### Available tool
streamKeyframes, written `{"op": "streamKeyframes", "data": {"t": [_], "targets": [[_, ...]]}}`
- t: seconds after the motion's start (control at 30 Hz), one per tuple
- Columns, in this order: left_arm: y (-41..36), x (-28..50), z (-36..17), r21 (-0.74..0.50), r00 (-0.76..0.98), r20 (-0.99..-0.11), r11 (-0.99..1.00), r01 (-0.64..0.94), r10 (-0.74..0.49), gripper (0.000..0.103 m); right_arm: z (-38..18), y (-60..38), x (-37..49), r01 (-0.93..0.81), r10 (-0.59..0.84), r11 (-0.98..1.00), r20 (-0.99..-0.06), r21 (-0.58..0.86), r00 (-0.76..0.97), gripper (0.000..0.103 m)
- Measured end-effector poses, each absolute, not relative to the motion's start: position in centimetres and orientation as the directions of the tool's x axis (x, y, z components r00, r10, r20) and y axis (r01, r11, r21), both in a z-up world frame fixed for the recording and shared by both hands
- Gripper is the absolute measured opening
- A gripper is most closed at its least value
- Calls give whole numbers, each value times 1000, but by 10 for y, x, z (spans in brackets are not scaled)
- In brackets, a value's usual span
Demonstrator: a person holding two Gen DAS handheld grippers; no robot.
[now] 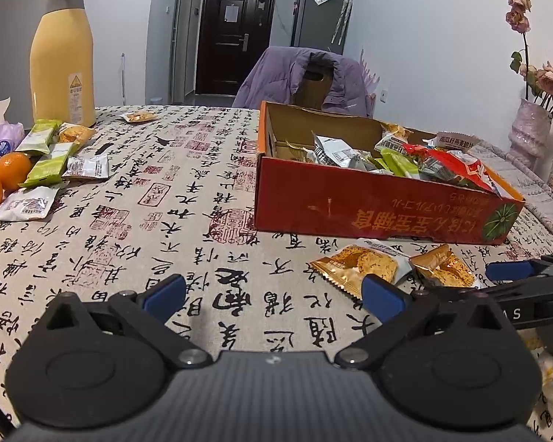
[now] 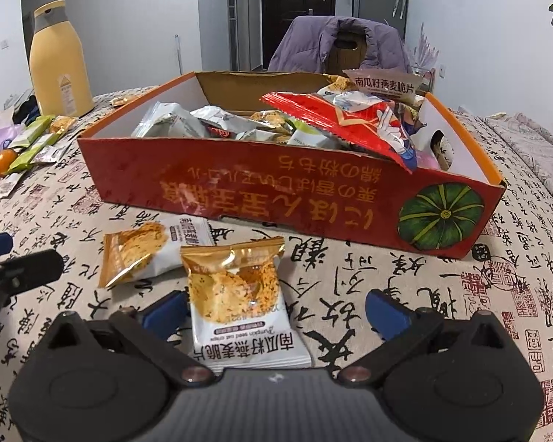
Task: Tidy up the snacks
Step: 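Grasp a gold-and-white crisp packet with the right gripper while the left grasps another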
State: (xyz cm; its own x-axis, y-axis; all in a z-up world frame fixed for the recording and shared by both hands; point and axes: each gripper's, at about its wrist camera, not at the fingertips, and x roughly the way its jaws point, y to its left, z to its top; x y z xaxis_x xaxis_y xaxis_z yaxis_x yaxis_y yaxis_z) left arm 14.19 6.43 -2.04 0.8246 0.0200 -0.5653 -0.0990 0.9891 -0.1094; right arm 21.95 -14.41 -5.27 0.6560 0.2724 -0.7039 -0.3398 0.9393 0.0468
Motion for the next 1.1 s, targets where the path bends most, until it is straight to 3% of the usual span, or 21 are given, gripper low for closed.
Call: {"op": "streamKeyframes", "data": {"t": [0.13,0.2,0.4,0.63,1.1], "targets": [[64,142,-21,-107,823,-568,989,-99,21,103,-48,-146,215,-351,293,935,-683,58,669,69],[63,142,-22,-104,822,-569,990,-97,20,103,-46,-150,214,-359,312,930,-675,75,669,42],[61,143,-21,-89,818,-574,992,-94,26,103,-42,-166,209,-342,334,932,-656,121,677,41],[49,151,-17,-43,799,-601,998,-40,6,103,-35,-203,205,-276,270,957,-611,86,744,41],[1,195,-13,66,763,-646,993,98,-32,103,-43,-258,214,-138,212,975,-566,172,796,42]]}}
